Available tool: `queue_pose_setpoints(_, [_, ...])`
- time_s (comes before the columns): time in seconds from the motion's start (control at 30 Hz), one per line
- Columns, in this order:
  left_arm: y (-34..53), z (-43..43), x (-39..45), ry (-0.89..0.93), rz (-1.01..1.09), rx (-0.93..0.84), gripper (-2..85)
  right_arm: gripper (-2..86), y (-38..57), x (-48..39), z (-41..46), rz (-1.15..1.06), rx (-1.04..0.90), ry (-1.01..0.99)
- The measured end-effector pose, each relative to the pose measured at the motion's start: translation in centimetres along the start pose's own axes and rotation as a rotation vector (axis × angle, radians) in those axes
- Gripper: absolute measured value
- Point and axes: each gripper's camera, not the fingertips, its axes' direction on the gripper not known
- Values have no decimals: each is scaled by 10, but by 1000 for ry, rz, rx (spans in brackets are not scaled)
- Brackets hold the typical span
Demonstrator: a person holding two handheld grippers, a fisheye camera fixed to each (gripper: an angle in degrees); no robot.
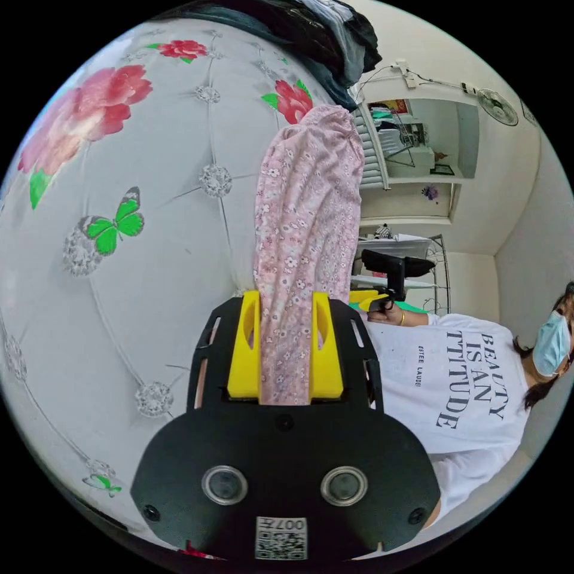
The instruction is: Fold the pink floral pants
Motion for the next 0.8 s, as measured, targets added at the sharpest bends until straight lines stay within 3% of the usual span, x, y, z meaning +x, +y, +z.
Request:
queue_pose_setpoints(0.17, [-16, -2, -24, 146, 47, -74, 83, 23, 14, 15, 29, 107, 86, -122])
queue_pose_setpoints(0.27, [-12, -4, -37, 157, 38, -68, 34, 5, 17, 17, 48, 109, 32, -99])
queue_pose_setpoints(0.33, [-3, -12, -46, 205, 15, -28, 18, 1, 21, 19, 49, 103, 27, -120])
queue_pose_setpoints(0.43, [26, -50, -41, 304, 52, 175, 5, -2, 33, 10, 28, 20, 83, -178])
queue_pose_setpoints(0.5, [58, -97, -13, 392, 146, 375, -1, -3, 38, -17, -9, -111, 173, -211])
queue_pose_setpoints(0.63, [108, -166, 90, 389, 417, 547, -4, -4, 34, -110, -83, -487, 250, -203])
queue_pose_setpoints(0.73, [161, -217, 198, 300, 604, 664, -4, -4, 57, -215, -137, -880, 259, -110])
queue_pose_setpoints(0.8, [209, -243, 279, 144, 722, 723, -4, -3, 97, -273, -165, -1156, 274, -68])
